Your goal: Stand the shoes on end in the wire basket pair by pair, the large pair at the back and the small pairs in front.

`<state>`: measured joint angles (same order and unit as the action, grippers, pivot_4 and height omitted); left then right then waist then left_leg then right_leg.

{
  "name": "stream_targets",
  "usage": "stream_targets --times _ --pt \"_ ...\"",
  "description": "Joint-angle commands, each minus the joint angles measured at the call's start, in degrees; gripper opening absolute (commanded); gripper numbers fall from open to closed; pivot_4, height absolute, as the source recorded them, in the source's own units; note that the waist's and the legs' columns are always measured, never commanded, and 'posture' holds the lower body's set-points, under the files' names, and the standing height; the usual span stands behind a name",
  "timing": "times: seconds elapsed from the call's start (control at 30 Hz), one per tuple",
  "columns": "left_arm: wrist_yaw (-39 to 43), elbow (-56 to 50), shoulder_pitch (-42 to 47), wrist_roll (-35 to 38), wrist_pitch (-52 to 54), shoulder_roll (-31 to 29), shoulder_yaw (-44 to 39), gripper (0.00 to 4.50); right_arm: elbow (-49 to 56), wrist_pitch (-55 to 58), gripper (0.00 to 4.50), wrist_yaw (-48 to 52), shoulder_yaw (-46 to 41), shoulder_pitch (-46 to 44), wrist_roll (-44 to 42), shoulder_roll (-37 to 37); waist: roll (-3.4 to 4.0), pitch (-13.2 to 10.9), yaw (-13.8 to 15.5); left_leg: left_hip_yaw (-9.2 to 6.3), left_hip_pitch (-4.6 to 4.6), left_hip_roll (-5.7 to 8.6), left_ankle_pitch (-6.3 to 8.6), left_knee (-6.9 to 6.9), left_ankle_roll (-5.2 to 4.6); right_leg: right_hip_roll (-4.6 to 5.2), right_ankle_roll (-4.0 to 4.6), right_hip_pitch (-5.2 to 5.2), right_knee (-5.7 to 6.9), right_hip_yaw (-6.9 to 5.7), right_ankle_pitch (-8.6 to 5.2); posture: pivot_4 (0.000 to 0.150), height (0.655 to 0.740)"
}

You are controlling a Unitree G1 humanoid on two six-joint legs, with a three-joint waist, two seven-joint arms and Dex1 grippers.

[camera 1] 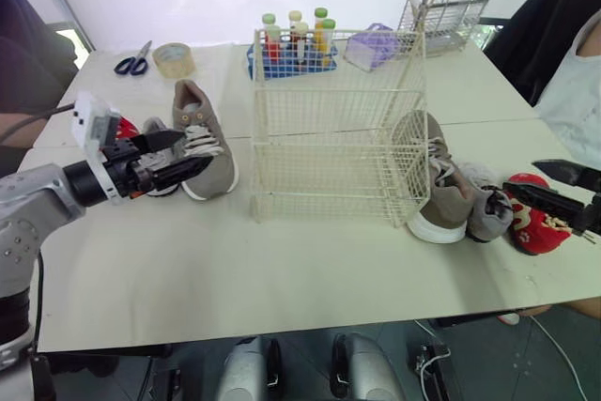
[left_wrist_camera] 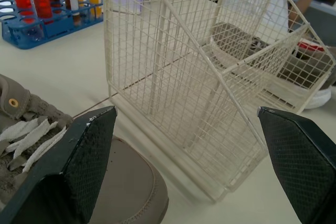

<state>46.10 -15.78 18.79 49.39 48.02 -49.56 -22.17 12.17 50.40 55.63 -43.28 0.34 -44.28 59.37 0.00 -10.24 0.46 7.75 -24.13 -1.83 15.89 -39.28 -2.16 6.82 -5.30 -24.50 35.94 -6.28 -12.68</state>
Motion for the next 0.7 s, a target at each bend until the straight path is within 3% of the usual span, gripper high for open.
stream_targets --times 0.03,0.3,0.7 --pt "1.01 0.34 1.80 1.14 0.81 -2.55 -1.68 4.43 0.22 -1.18 4.50 0.74 -0.89 -1.45 -0.41 1.58 0.00 0.00 0.11 0.00 0.00 0.00 0.01 0.00 -0.01 0.00 0.00 0.00 0.00 0.00 0.00 0.150 0.7400" --pt "-0.04 1.27 5.38 4.13 5.19 -4.25 -2.24 4.43 1.23 -0.67 4.50 -0.34 1.83 -3.62 -0.27 1.05 0.00 -0.01 0.29 -0.02 -0.04 0.01 -0.03 0.00 0.05 0.01 0.09 -0.01 -0.01 0.00 -0.05 0.150 0.7400" --pt "-5.29 -4.62 6.51 4.24 5.79 1.11 3.56 4.43 3.12 -1.03 4.50 -2.11 1.16 -1.62 -0.56 -0.89 -0.01 -0.01 0.08 -0.01 -0.04 0.01 -0.09 -0.01 0.15 -0.01 -0.02 -0.01 -0.01 0.01 0.01 0.150 0.7400"
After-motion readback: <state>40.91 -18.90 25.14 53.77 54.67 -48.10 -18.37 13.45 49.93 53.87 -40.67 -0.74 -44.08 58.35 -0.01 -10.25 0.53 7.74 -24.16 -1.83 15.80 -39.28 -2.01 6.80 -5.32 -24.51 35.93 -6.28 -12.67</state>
